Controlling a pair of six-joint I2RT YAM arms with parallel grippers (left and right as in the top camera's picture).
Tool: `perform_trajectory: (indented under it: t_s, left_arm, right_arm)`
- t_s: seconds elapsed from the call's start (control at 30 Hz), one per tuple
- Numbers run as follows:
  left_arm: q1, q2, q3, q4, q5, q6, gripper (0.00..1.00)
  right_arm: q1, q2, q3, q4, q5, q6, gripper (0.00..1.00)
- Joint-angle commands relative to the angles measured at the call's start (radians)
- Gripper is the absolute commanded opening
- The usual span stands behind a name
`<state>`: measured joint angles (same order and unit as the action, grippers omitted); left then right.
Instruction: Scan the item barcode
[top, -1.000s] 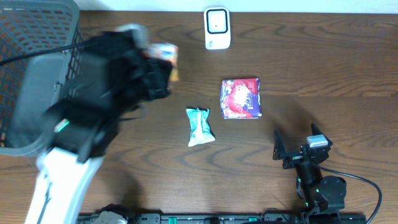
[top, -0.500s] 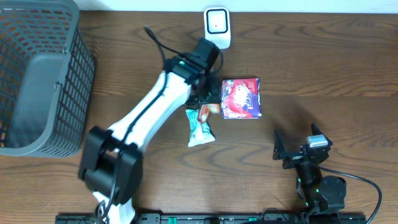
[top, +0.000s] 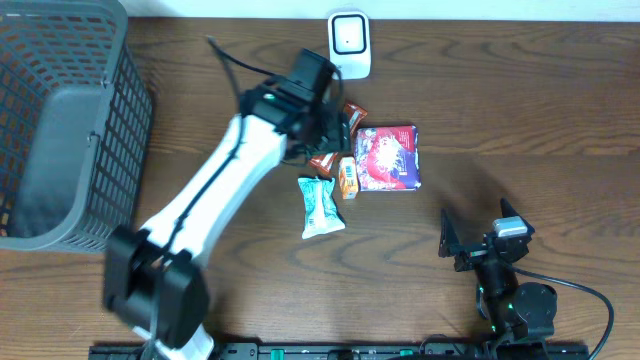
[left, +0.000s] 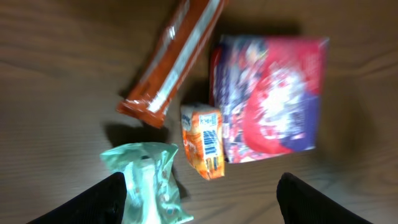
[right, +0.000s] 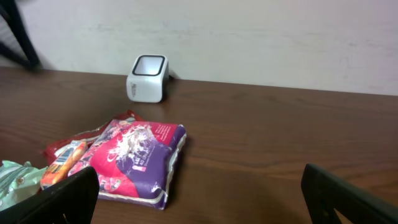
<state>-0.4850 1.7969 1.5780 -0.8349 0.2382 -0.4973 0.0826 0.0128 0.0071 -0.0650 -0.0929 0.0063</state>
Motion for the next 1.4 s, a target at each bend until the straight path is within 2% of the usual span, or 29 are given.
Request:
perform_trajectory:
  t_s: [0.0, 0.4, 1.1, 1.37]
  left_arm:
    - [0.048, -0.114, 0.034, -0.030, 0.004, 0.006, 0.78]
    - [0.100, -0.155, 0.029, -0.200, -0.146, 0.006, 0.78]
    - [0.094, -0.154, 0.014, -0.280, -0.145, 0.006, 0.79]
    - [0.020, -0.153, -0.044, -0.278, -0.111, 0.029, 0.79]
  right_arm:
    - [-0.006, -0.004, -0.002, -0.005, 0.005, -0.004, 0.99]
    - [-0.006, -0.003, -0.002, -0.005, 0.005, -0.004, 0.99]
    - [-0.006, -0.002, -0.002, -0.005, 0.005, -0.004, 0.99]
    - [-0.006, -0.002, -0.002, -0.005, 0.005, -0.004, 0.99]
